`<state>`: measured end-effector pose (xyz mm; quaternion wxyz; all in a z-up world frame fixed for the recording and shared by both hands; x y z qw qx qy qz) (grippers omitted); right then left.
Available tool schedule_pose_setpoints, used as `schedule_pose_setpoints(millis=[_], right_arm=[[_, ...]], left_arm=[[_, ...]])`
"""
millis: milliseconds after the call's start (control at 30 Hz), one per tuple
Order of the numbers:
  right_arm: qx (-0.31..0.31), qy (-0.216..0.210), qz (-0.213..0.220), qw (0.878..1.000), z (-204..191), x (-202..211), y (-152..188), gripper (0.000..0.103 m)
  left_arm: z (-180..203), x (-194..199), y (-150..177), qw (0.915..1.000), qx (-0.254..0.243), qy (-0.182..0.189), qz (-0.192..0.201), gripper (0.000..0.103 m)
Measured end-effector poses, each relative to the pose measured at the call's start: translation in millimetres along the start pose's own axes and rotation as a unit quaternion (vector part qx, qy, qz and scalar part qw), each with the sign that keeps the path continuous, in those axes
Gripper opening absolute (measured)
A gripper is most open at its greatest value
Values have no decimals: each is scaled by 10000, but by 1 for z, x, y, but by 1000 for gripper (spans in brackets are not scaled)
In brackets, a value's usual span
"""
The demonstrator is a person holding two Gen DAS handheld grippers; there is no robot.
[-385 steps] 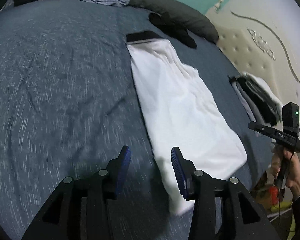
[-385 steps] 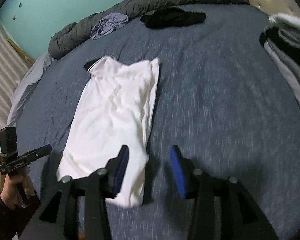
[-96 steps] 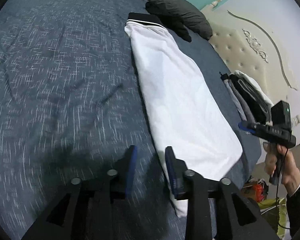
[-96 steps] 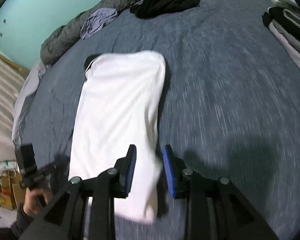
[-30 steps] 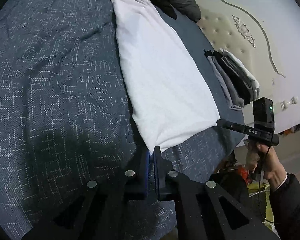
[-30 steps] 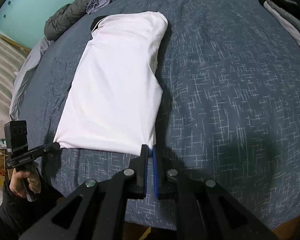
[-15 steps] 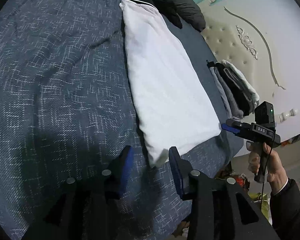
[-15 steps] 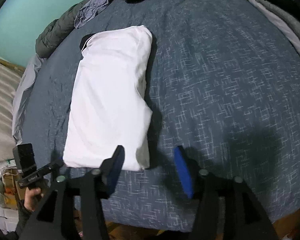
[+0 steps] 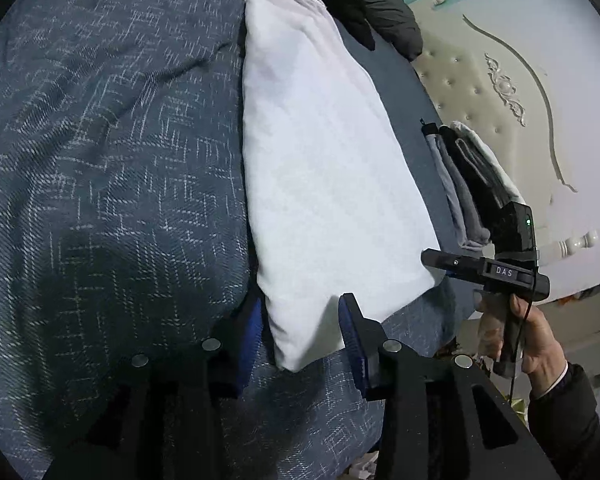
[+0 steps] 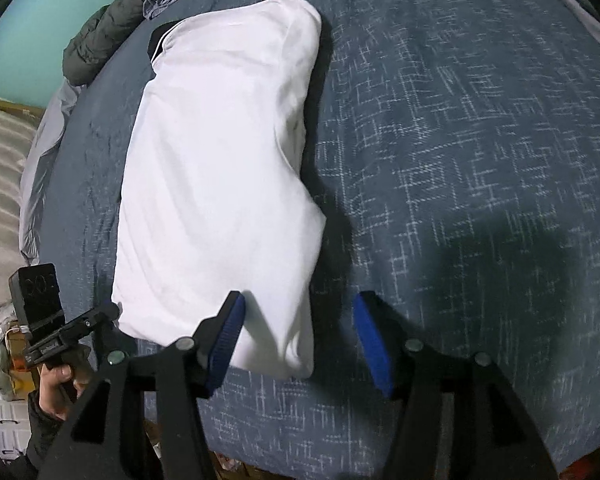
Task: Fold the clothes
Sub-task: 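Press the hem end flat with the left gripper while the right gripper holds it, then pinch the hem end of the folded white polo with both grippers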
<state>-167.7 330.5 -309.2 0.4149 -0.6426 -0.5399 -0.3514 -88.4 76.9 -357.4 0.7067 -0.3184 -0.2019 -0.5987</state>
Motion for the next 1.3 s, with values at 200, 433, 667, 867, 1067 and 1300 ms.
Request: schedule_pose_setpoints(millis=[200,433,667,867,1067,1300], right_arm=[[83,-250,-41,9996,3,1,1,58],[548,-240,-188,9980,-2,-3,3,58],[695,59,-275,9972,-8,-10,0,53],[792,377,-393,9954,-19,-14,4,30],[793,406,-363,9954,-27,-17,7,15],[254,-70,-196,9995,-12,-10,8,16]], left_arm=[[1,0,2,10000,71,-51,43,39],[5,-5,2,9997,27,-207,83,30],[8,-10,2,9996,53,-279,91,28],[10,-11,4,9994,94,-313,140,19],[15,-11,10,9992,-13,-391,102,9],[10,-2,6,9989,115,-421,182,24]])
Point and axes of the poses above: each gripper's, at about its wrist camera, not at the fingertips, and x roughly against the way its jaws point, z to its right, y to its underside, the point moved 6 cm from there along -x, roughly the way its jaws point, and after that the axes turned 2 degrees about x, right-handed, at the moved point
